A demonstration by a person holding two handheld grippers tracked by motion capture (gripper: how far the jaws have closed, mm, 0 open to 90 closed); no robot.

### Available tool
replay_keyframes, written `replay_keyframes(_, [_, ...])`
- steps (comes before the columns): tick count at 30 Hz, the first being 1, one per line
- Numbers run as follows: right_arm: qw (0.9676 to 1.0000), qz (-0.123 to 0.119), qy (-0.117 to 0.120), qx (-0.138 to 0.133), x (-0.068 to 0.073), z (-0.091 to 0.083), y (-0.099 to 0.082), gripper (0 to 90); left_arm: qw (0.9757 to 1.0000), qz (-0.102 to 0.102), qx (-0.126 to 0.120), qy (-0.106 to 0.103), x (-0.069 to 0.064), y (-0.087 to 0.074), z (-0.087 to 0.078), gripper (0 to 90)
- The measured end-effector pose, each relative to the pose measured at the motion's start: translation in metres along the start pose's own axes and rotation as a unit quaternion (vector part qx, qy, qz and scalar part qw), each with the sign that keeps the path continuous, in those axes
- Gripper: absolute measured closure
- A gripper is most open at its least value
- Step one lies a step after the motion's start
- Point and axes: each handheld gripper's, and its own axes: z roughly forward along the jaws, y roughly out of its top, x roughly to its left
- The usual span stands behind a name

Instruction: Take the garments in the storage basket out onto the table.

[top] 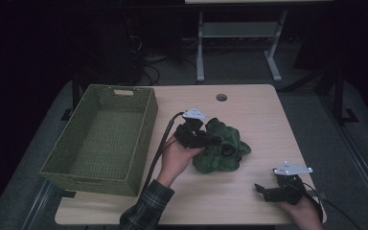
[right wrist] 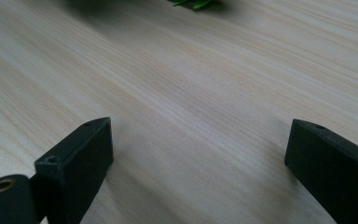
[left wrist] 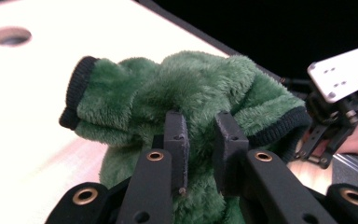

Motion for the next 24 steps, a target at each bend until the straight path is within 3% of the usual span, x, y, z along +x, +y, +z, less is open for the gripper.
replay_keyframes(8, [1.0000, 0.000, 0.000, 0.000, 0.000, 0.000, 0.000, 7.1, 0.9991, -0.014, 0.036, -0.017, 0.002, -0.022, 0.038, 77.2])
replay_keyframes(14, [1.0000, 0.000, 0.000, 0.000, 0.000, 0.000, 0.000, 7.1, 0.9978, -0.024, 0.056, -0.024, 0.012, -0.034, 0.063, 76.7])
replay_keyframes(19, [1.0000, 0.000, 0.000, 0.001, 0.000, 0.000, 0.000, 7.1, 0.9974, -0.020, 0.068, -0.014, 0.017, -0.040, 0.079, 76.3])
replay_keyframes(21, [1.0000, 0.000, -0.001, 0.001, 0.000, 0.000, 0.000, 7.1, 0.9964, -0.003, 0.085, 0.000, 0.020, -0.042, 0.086, 75.5])
replay_keyframes(24, [1.0000, 0.001, -0.001, 0.001, 0.001, 0.000, 0.000, 7.1, 0.9960, -0.012, 0.089, 0.004, 0.025, -0.045, 0.091, 74.3])
